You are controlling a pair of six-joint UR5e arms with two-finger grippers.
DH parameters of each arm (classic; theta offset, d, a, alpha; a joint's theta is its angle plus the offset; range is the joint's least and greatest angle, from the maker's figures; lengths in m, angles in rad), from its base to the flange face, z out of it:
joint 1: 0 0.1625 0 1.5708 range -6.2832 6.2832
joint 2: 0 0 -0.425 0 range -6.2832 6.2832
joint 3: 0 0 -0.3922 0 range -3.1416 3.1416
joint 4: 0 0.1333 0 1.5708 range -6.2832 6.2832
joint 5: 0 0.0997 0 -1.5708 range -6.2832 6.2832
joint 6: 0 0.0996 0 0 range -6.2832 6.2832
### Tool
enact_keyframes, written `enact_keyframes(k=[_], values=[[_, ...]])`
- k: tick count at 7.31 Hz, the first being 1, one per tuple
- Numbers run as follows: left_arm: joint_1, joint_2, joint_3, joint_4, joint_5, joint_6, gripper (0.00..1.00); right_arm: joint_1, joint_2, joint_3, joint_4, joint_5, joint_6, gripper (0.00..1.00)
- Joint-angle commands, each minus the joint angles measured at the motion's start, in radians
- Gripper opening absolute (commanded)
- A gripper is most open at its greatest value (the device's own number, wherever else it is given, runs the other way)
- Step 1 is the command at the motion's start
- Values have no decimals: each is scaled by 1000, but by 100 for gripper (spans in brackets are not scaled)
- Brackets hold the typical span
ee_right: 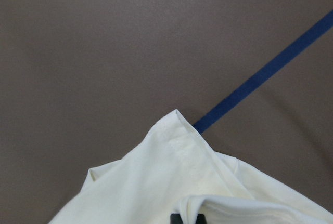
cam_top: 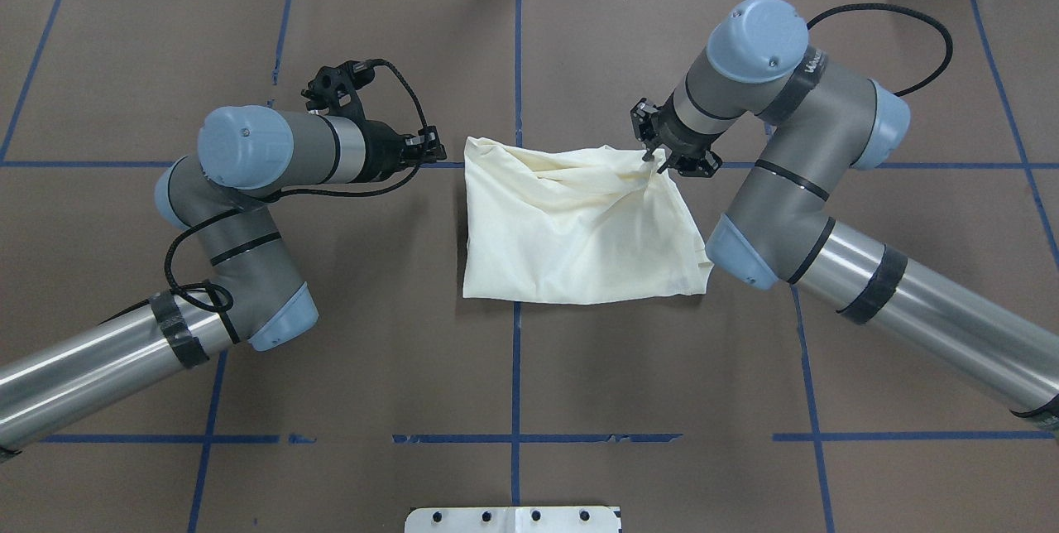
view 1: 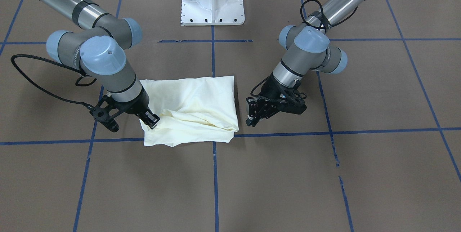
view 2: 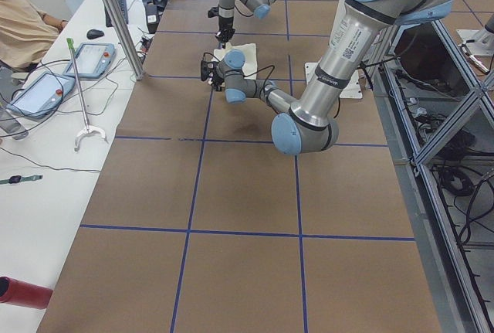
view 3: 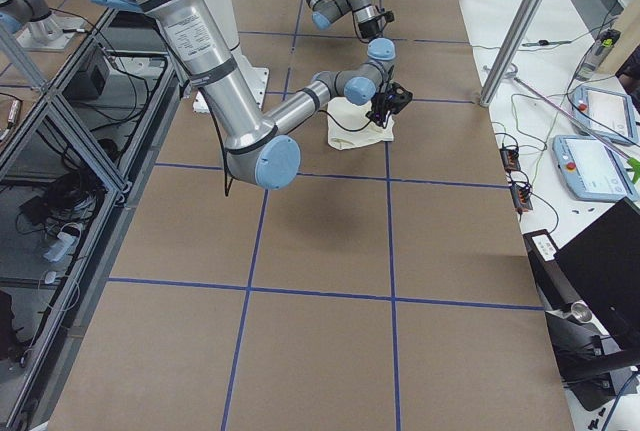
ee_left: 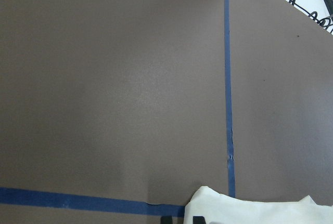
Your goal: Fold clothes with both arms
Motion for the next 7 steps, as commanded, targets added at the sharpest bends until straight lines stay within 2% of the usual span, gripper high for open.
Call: enact_keyframes(k=[1,2,5,7], values=[[-66,74,-68,1,-139,77,25,155,-38,6,0,169,-180,100],[-123,142,-96,1,-191,149,25,221,-87,31,-2,236,-269,100],[-273,274,-131,9,-301,392,25,311,-217,101,-8,243,-539,100],[-455,402,-168,12,-443,646,25,425,-364,170,-15,249,-839,100]])
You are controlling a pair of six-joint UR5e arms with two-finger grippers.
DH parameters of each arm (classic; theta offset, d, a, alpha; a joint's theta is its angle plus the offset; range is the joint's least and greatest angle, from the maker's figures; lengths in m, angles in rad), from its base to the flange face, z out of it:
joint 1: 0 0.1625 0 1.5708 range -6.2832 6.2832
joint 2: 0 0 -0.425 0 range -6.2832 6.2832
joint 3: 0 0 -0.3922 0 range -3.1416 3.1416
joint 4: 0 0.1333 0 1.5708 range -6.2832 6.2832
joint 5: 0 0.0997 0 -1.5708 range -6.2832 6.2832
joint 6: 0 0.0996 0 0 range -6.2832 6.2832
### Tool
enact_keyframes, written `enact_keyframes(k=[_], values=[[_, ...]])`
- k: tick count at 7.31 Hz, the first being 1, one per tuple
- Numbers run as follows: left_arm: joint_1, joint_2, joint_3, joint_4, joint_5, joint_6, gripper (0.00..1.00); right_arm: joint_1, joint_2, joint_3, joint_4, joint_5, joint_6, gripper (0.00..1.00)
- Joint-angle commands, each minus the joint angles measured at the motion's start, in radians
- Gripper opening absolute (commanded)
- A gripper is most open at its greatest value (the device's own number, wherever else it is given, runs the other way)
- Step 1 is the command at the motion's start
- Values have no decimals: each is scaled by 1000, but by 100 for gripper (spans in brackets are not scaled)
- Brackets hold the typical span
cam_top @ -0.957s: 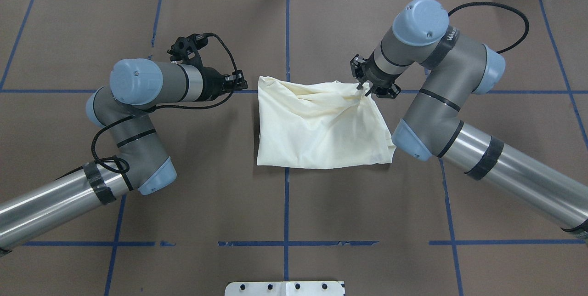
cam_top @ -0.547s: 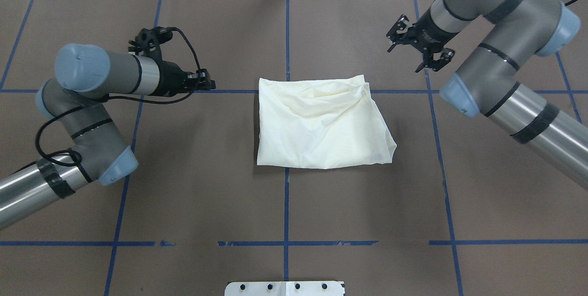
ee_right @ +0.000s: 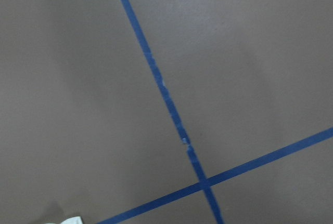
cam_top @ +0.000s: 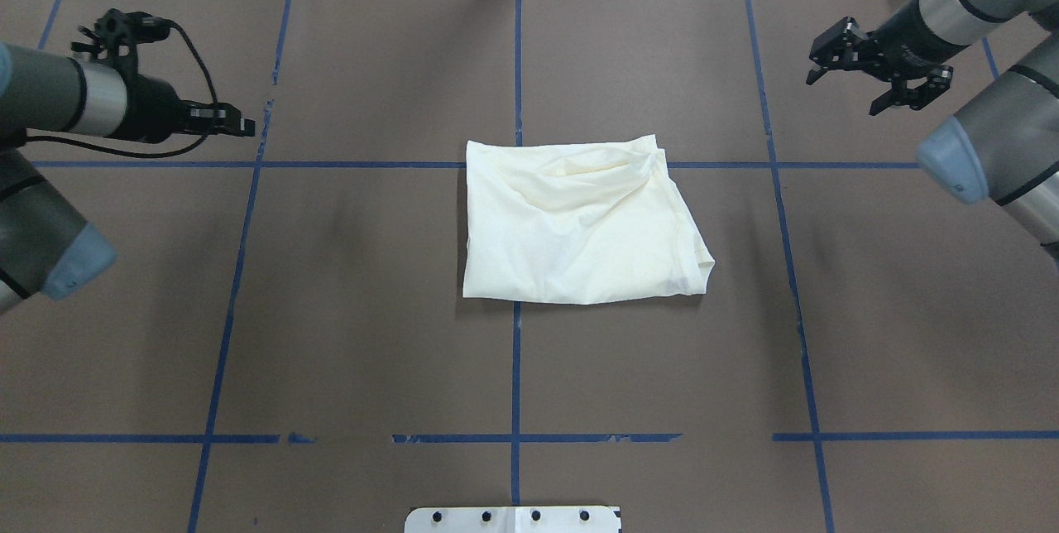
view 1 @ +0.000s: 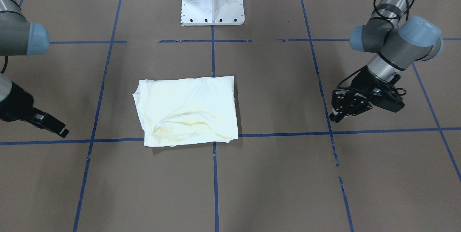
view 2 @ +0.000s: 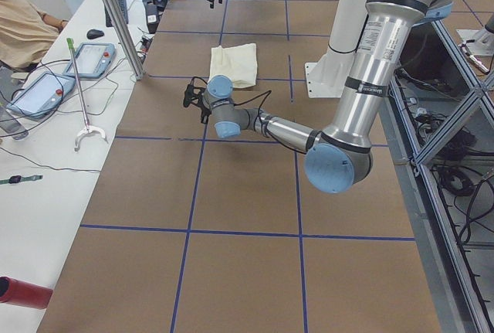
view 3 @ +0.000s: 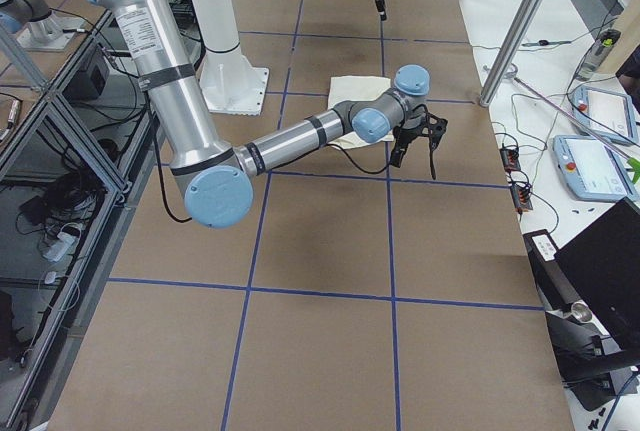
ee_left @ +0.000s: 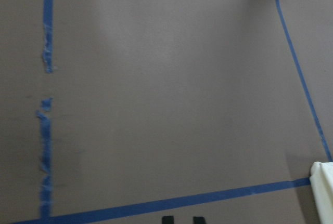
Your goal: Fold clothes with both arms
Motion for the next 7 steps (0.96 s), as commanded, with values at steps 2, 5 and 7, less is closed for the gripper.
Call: enact_keyframes(k=[2,5,7], values=[[-318,145,-15,86,-201,449,25,201,-190,35,-5,18,-473,100],[-518,129,-82,589,-217,818,25,269,-240,1,-48,32,-759,100],[-524,81,-166,938,-211,946,25,271,-228,0,-53,27,-767,100]])
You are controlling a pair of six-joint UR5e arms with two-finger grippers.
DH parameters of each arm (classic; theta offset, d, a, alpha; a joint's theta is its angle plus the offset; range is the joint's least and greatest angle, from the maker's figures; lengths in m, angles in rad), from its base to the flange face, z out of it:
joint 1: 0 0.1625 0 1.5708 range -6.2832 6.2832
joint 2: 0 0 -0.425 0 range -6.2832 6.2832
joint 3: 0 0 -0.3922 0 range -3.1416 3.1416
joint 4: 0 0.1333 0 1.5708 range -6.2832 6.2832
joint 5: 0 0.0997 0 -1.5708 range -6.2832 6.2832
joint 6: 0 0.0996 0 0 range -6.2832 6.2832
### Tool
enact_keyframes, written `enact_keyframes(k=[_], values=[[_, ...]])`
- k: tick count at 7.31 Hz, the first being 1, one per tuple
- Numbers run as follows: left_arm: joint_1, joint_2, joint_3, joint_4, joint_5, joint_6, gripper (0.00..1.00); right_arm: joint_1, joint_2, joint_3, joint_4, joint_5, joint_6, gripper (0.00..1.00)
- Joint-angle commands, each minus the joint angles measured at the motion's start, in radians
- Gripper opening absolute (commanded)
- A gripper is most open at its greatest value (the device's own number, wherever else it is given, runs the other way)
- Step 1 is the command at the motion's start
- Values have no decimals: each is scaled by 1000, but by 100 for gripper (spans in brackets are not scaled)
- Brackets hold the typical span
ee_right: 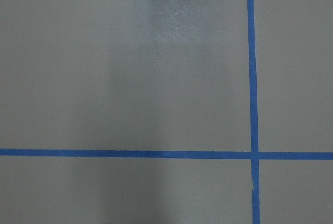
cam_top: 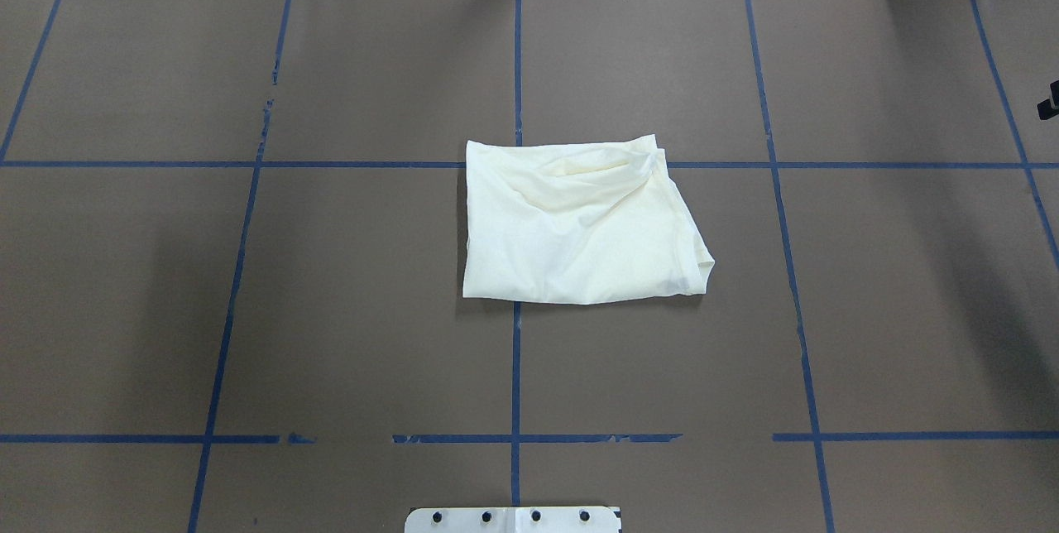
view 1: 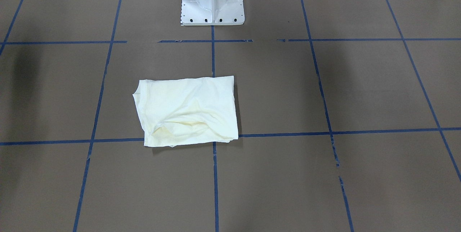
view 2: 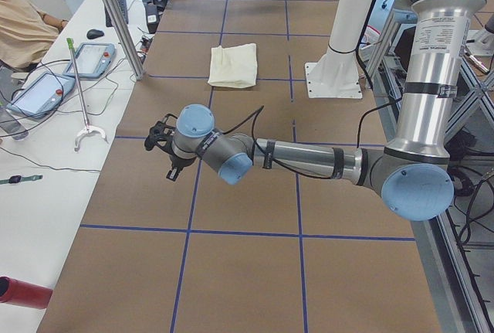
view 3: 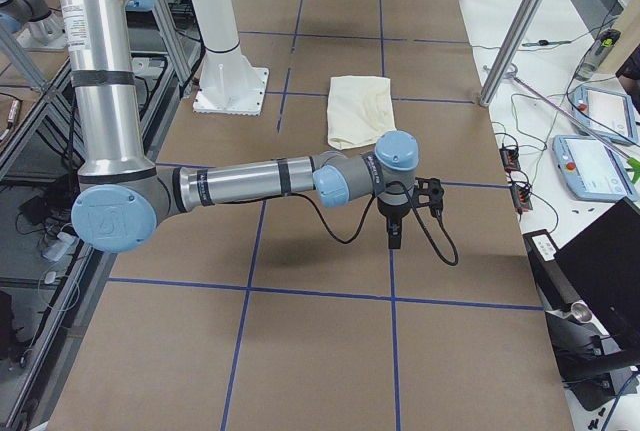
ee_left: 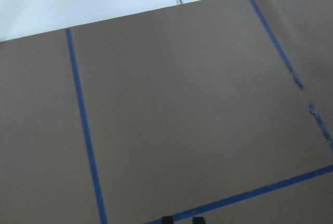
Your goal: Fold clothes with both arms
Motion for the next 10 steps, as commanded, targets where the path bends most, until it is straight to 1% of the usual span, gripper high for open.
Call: enact_keyframes(k=[1,2,3,4,5,6,7,9,10], values=[[-11,-5,-130,297,3,105,26,1,-1,-4,1,-1,-20,100],[-9,50,-176,289,40,136,55,2,-11,0,3,4,-17,100],[-9,74,-210,292,46,159,100,2,-23,11,6,2,-15,100],[-11,77,-224,292,46,165,100,2,-20,19,6,5,-13,100],[1,112,-235,292,45,156,100,-1,-20,5,0,14,-13,100],[0,143,-279,292,46,162,100,-1,-20,11,-5,22,-12,100],[1,185,-283,290,43,156,100,-1,-27,7,-3,18,-10,100],[0,174,-299,293,40,155,100,1,-60,25,5,25,-17,100],[1,169,-289,287,39,156,100,1,-105,95,-8,28,-17,100]])
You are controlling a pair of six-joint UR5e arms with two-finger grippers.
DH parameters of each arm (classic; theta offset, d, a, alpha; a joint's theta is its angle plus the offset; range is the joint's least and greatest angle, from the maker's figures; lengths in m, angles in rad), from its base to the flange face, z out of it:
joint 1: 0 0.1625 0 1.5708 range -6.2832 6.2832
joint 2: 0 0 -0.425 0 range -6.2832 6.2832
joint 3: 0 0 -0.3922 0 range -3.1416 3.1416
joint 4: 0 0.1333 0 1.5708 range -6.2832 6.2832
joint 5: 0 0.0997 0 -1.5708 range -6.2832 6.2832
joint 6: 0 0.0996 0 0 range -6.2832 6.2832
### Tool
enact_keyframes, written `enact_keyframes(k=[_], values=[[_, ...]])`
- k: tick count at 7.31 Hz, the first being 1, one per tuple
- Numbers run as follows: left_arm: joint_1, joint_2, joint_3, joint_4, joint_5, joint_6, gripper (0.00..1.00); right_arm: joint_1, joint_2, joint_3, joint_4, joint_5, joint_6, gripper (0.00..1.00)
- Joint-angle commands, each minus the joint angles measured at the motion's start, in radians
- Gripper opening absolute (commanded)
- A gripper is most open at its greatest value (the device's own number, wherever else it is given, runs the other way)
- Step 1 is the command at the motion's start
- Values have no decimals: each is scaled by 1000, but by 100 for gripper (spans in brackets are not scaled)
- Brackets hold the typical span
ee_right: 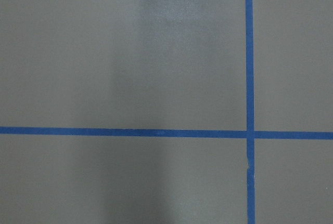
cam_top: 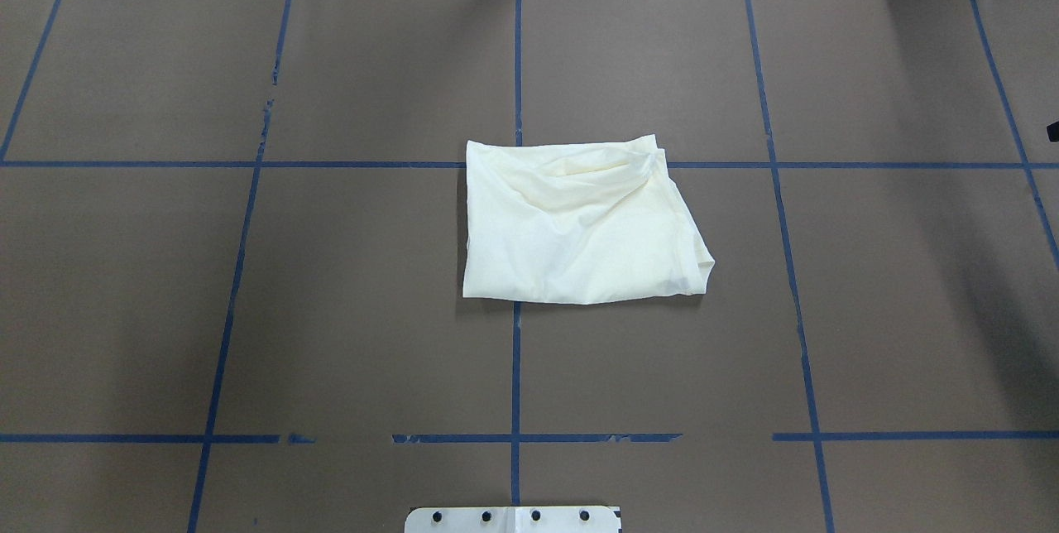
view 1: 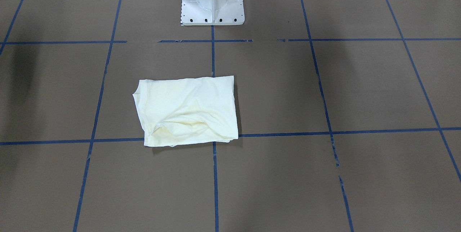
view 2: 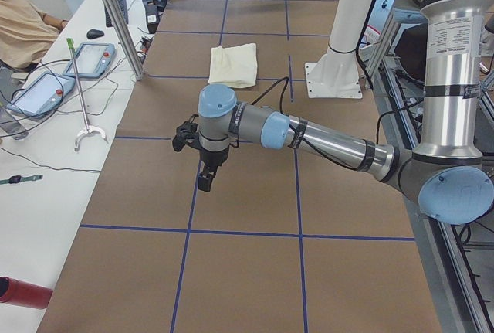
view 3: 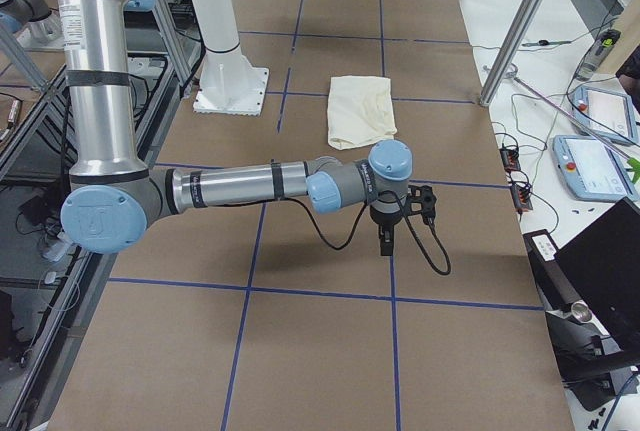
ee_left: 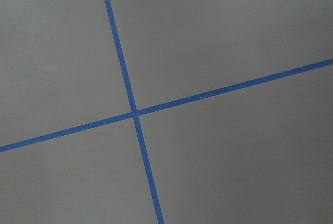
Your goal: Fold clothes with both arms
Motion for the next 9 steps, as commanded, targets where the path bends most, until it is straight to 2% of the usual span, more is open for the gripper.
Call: enact_keyframes(k=[1,2,6,8,9], values=[[3,-56,5,8,4,0,100,4,-56,76,-13,12,-1,100],[1,-56,5,10,3,1,100,4,-77,113,-14,18,6,100],[0,-38,-20,16,0,9,100,8,-67,101,-13,14,9,100],[-2,-27,0,27,0,10,100,34,-62,107,-16,18,9,100],[3,-27,2,97,1,10,100,33,-45,110,-62,14,9,100]])
